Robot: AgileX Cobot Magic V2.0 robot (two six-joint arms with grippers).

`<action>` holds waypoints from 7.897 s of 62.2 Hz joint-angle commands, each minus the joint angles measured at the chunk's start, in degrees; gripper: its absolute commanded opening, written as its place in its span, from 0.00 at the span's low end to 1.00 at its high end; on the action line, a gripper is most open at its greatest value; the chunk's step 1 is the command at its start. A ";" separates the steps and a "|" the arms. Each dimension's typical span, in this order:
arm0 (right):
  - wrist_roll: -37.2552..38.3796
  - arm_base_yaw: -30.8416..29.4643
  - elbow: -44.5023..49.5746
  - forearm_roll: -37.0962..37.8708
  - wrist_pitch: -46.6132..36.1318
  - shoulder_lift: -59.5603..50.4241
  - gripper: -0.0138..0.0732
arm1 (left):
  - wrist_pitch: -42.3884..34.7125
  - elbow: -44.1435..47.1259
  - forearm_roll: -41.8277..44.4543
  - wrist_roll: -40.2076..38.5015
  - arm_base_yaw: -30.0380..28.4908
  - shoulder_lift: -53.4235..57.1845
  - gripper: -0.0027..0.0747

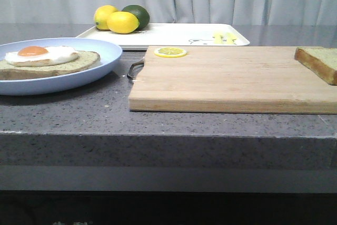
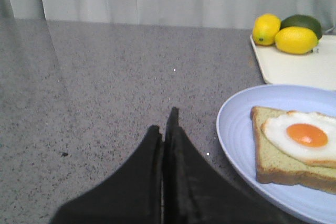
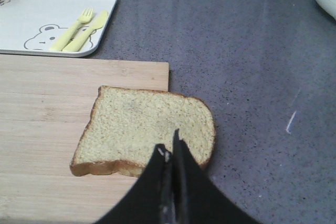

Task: Place bread and move sandwich to tray

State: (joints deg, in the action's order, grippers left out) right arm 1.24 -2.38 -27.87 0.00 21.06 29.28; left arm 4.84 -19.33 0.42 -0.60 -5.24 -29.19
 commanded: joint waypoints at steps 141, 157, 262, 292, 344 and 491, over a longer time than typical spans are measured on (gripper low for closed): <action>-26.72 -22.18 -40.66 -37.90 33.99 61.17 0.84 | -7.35 -2.53 -3.43 -0.13 9.75 -2.27 0.85; -27.27 -21.96 -41.32 -39.38 36.12 61.70 0.44 | -7.35 -2.53 -3.43 -0.13 9.75 -2.27 0.85; -33.15 33.98 -55.52 -95.59 7.61 78.43 0.41 | -7.35 -2.53 -3.43 -0.13 9.75 -2.27 0.85; -33.15 31.23 -55.52 -88.00 10.17 77.87 0.59 | -7.35 -2.53 -3.43 -0.13 9.75 -2.27 0.85; -25.87 13.51 -55.57 -33.78 34.43 58.84 0.03 | -7.35 -2.53 -3.43 -0.13 9.75 -2.27 0.85; -2.57 13.24 2.21 0.00 -5.01 -2.81 0.03 | 24.16 -42.40 -1.03 -0.24 8.68 -57.11 0.67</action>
State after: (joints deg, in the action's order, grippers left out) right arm -1.32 11.09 -24.22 0.00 20.18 26.31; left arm 31.30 -59.85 0.00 -0.60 2.59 -87.21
